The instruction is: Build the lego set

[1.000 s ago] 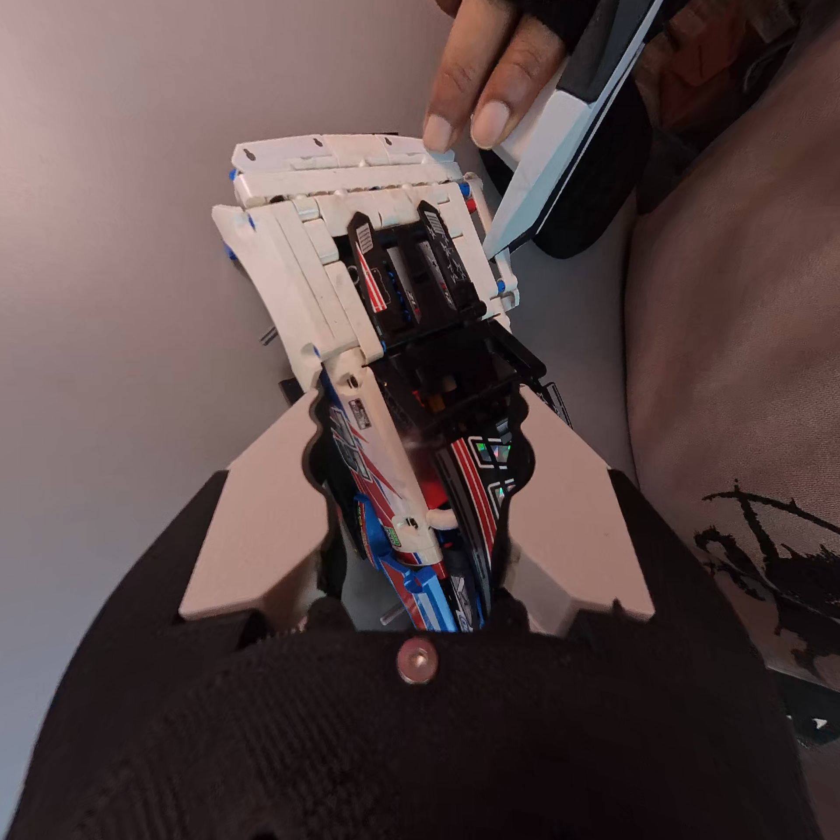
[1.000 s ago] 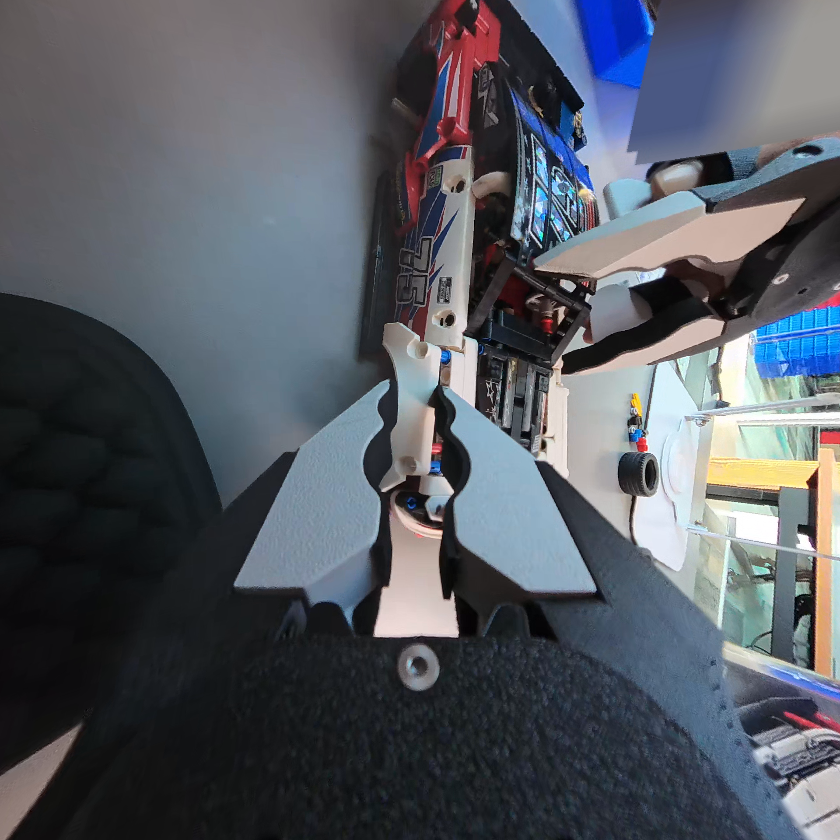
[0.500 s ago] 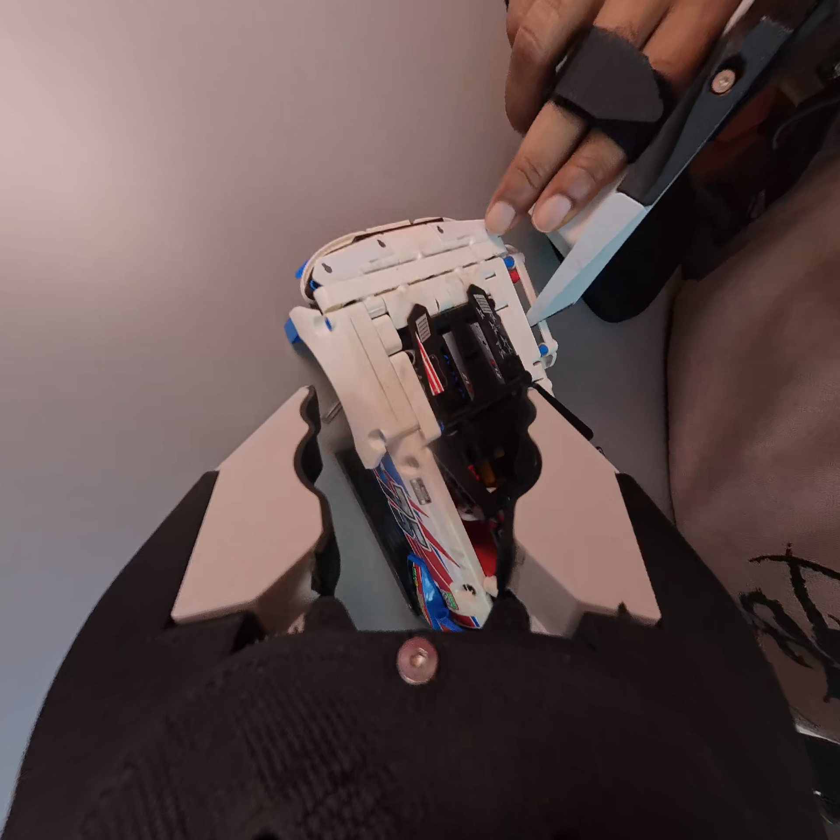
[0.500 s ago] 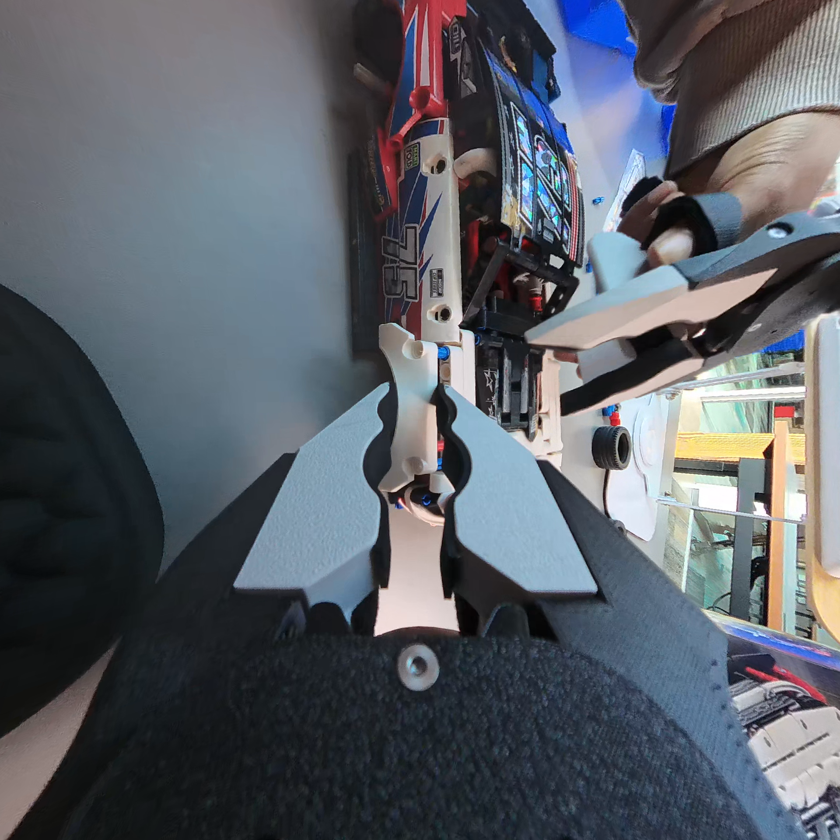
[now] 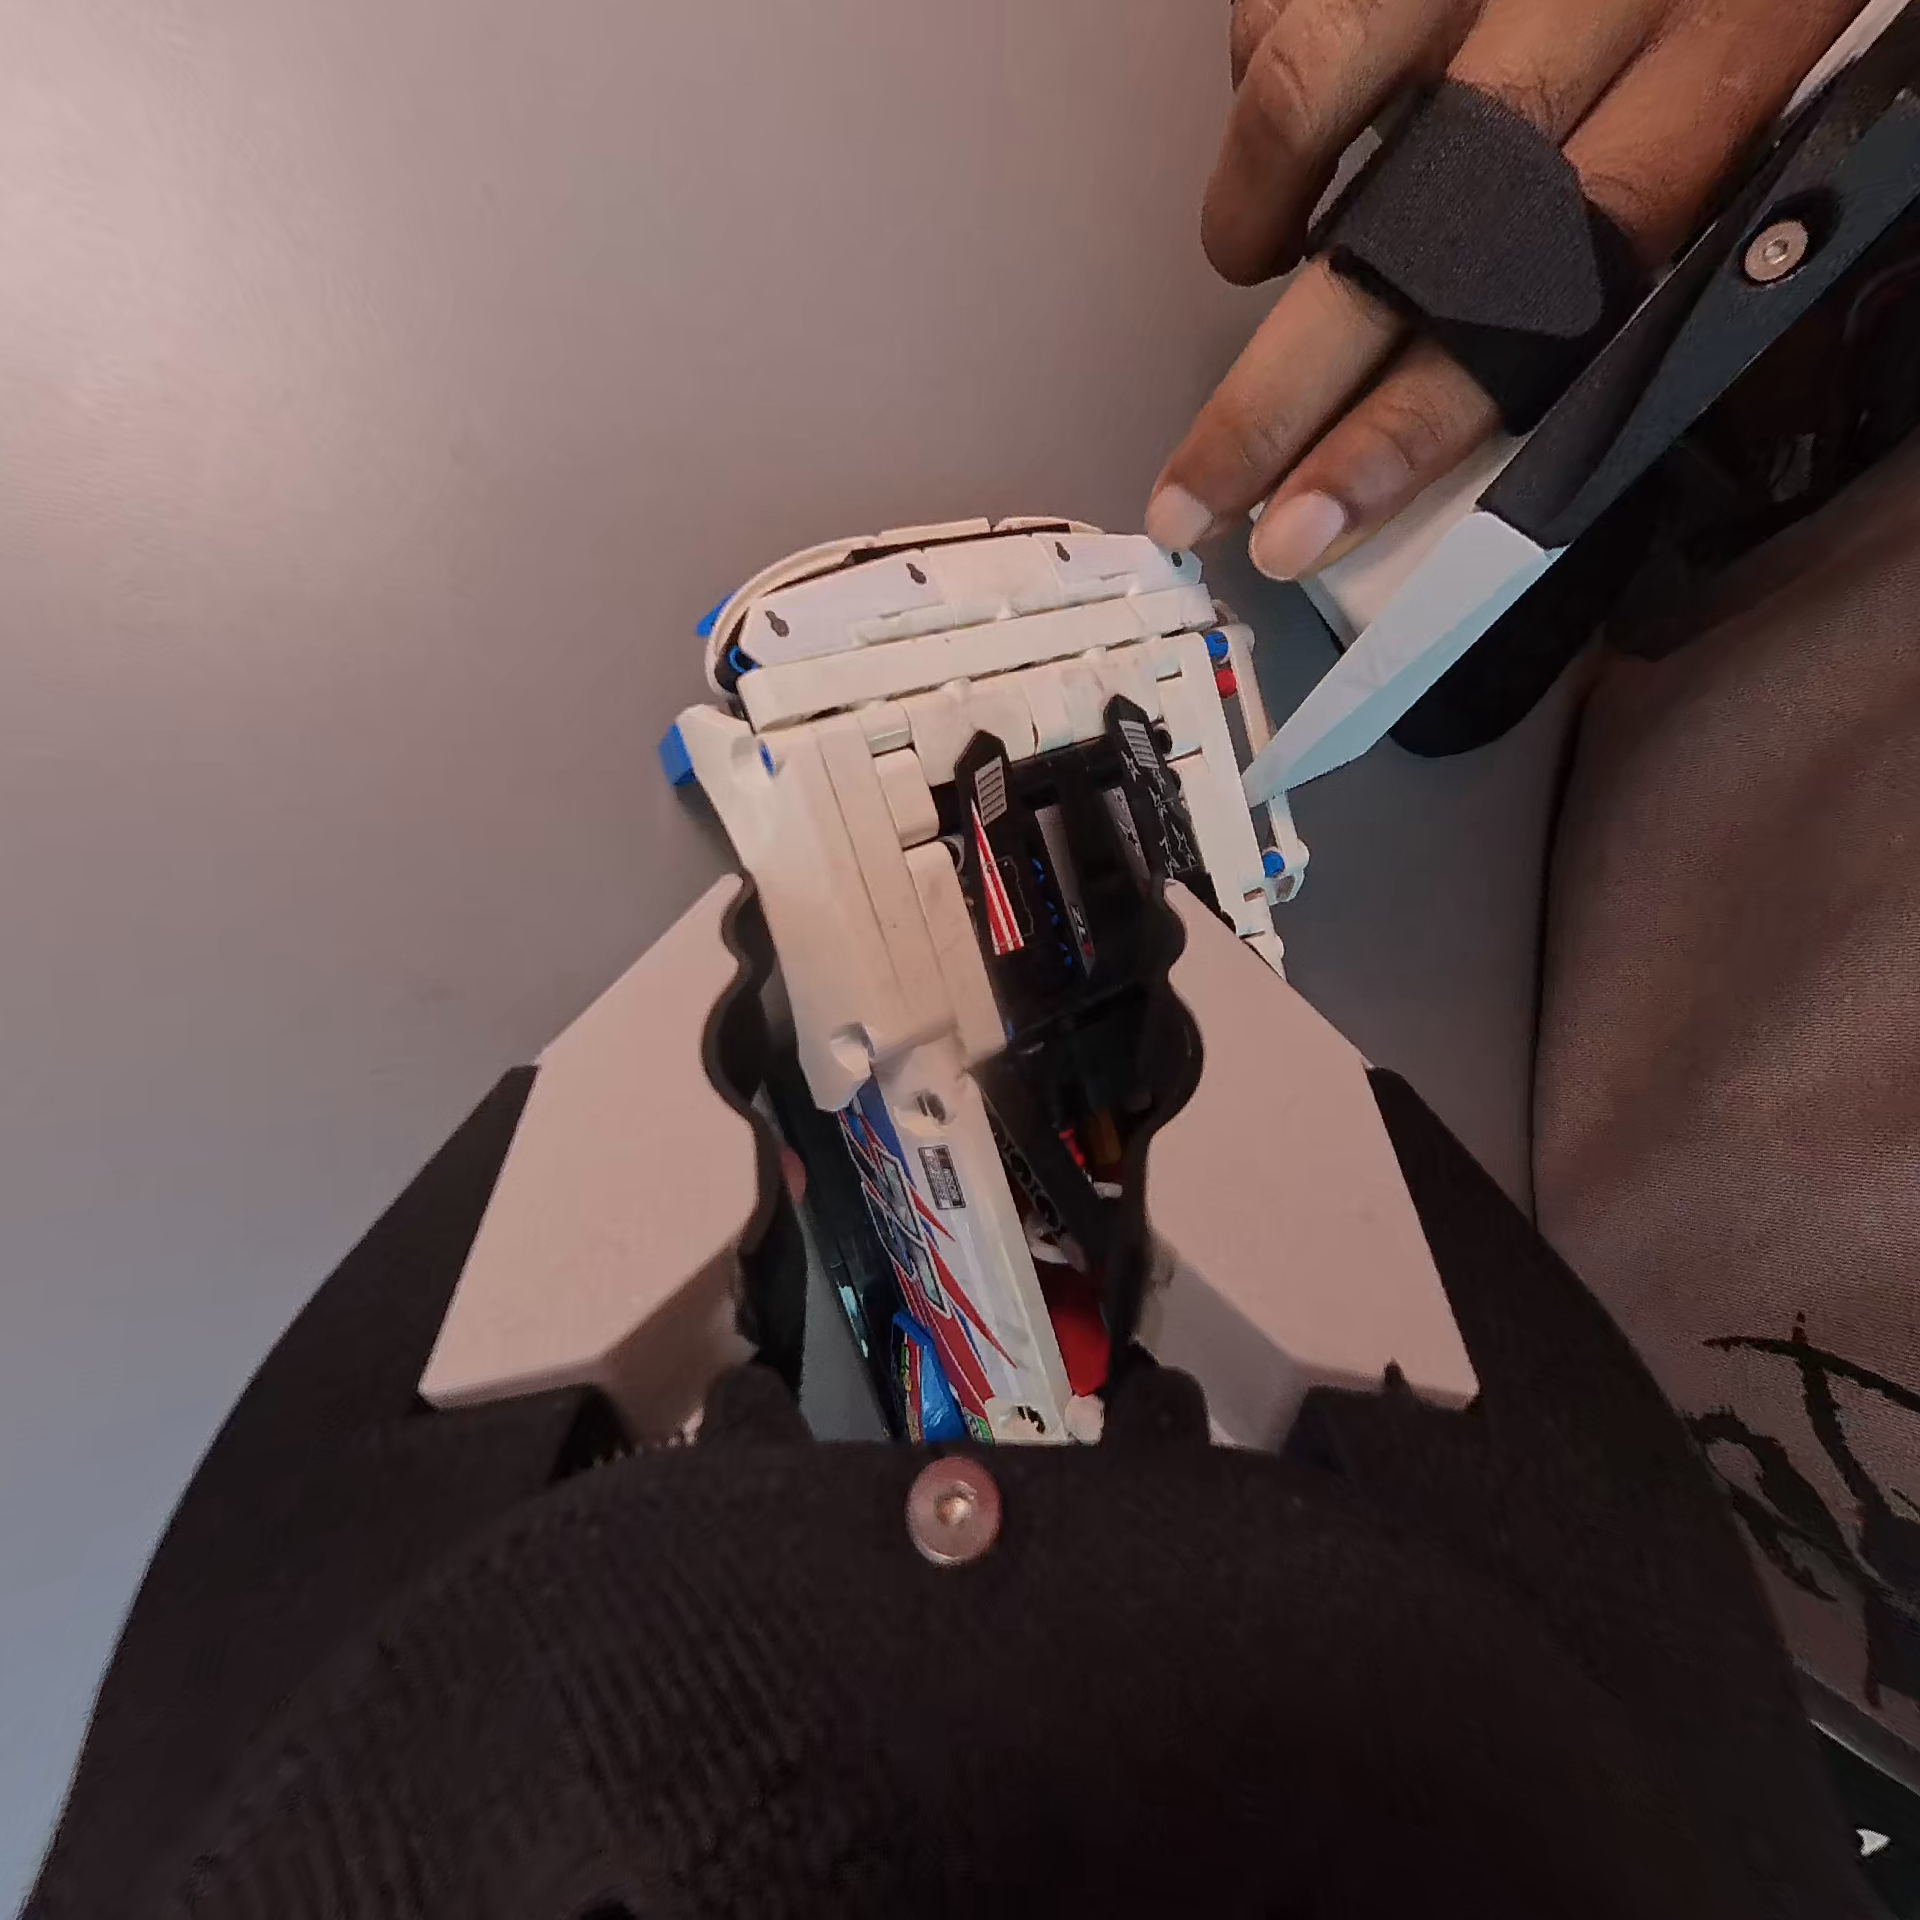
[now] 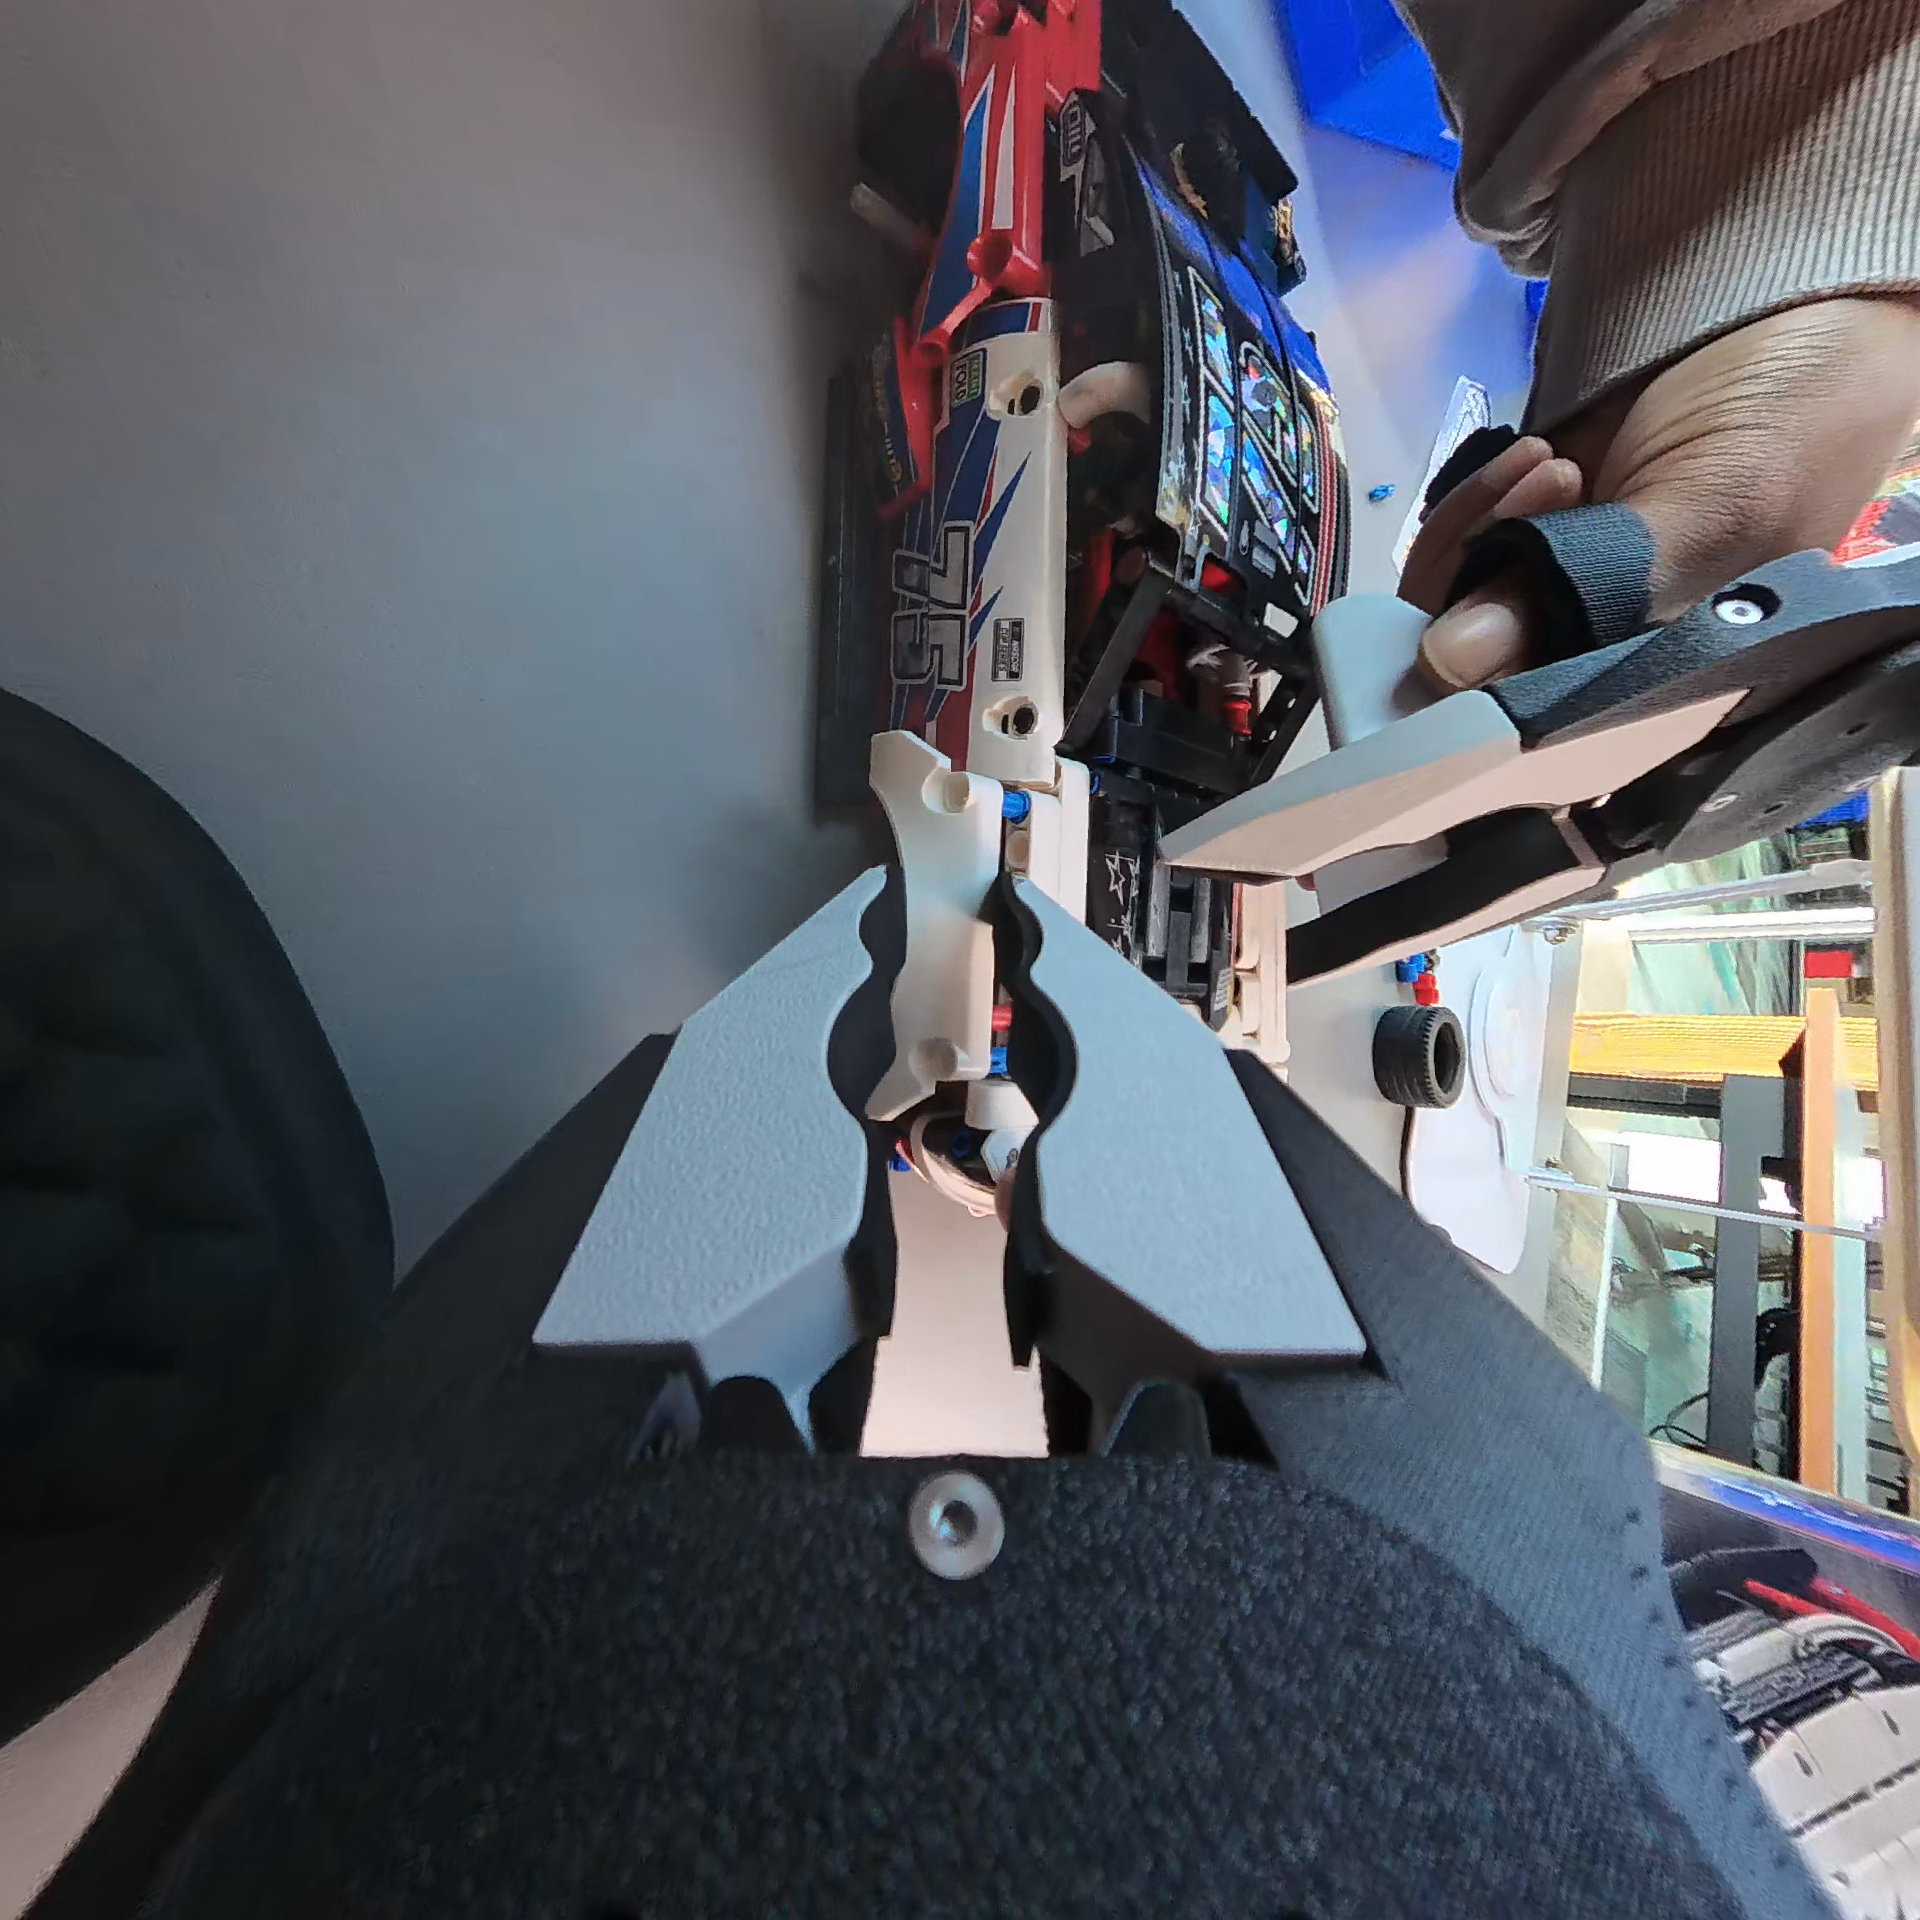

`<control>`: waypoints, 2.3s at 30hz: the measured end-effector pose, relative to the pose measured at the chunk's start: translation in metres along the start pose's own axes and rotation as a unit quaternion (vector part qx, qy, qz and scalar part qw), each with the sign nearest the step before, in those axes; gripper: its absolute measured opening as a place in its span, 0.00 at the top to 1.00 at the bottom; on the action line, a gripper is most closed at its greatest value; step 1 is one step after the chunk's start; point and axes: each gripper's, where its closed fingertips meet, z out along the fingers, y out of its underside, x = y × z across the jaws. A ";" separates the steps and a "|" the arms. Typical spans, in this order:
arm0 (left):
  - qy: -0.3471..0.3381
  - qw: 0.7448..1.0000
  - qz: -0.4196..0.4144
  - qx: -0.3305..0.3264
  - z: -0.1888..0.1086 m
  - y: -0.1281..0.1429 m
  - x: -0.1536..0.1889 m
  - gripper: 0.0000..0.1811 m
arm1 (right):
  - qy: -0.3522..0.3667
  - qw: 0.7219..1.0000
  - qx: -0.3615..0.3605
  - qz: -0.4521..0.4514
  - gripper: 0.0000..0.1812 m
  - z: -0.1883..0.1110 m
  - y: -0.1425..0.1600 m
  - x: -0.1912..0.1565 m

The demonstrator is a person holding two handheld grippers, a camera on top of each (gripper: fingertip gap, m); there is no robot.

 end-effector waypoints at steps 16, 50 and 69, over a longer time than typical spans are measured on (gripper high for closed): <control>-0.011 1.000 -0.002 0.007 0.004 0.000 0.004 0.60 | -0.041 0.998 -0.016 0.043 0.92 0.000 -0.007 -0.004; 0.007 0.997 -0.029 0.067 0.003 -0.006 0.007 0.61 | 0.152 0.916 -0.013 0.372 0.90 -0.038 -0.010 0.019; 0.040 0.991 -0.039 0.120 -0.012 0.004 0.014 0.61 | 0.170 0.441 0.201 0.858 0.89 -0.012 -0.027 -0.001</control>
